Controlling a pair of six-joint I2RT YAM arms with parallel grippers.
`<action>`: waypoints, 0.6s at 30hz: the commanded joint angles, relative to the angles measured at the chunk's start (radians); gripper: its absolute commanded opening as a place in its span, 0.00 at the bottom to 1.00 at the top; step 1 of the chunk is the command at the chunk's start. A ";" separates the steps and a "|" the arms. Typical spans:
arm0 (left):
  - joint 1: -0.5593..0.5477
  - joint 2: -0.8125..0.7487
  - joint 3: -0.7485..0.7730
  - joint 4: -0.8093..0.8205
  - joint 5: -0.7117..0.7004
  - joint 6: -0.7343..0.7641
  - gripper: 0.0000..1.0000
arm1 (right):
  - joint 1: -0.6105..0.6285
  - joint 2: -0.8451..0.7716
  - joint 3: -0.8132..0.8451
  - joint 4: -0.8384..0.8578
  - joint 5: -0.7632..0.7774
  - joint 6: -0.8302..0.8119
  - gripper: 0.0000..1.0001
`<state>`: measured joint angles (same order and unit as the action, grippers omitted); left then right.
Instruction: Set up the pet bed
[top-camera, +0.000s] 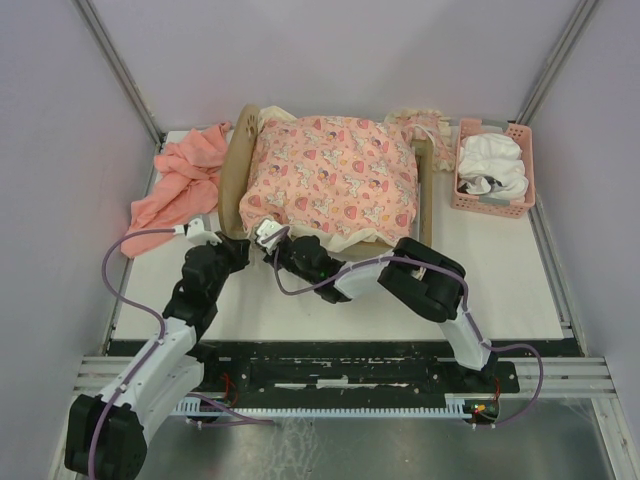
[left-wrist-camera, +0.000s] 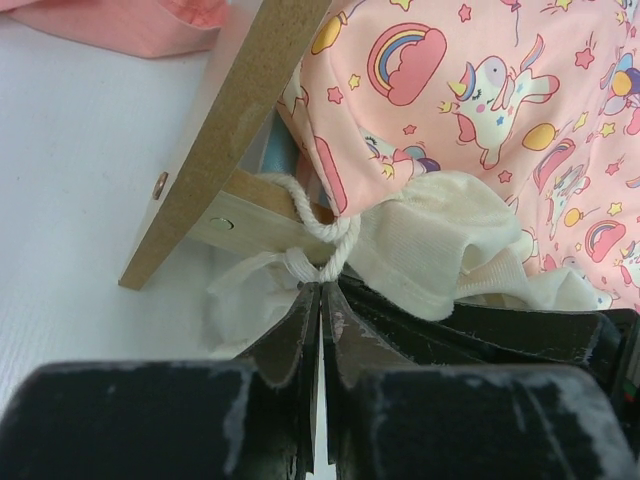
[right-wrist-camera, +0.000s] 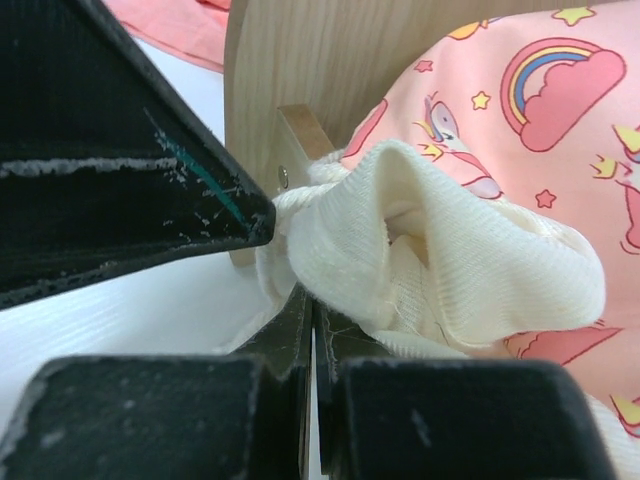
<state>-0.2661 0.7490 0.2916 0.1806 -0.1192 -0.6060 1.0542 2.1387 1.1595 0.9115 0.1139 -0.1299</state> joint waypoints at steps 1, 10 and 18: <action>0.001 -0.016 0.024 0.032 0.007 -0.038 0.09 | -0.017 0.003 0.053 -0.005 -0.099 -0.087 0.02; 0.000 -0.057 0.026 -0.015 -0.002 -0.064 0.19 | -0.019 0.014 0.071 0.023 -0.117 -0.164 0.02; 0.001 -0.141 0.063 -0.254 -0.271 -0.301 0.36 | -0.026 0.029 0.075 0.036 -0.147 -0.239 0.02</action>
<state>-0.2661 0.6346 0.2951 0.0593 -0.2173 -0.7288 1.0389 2.1464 1.1946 0.8898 -0.0059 -0.3103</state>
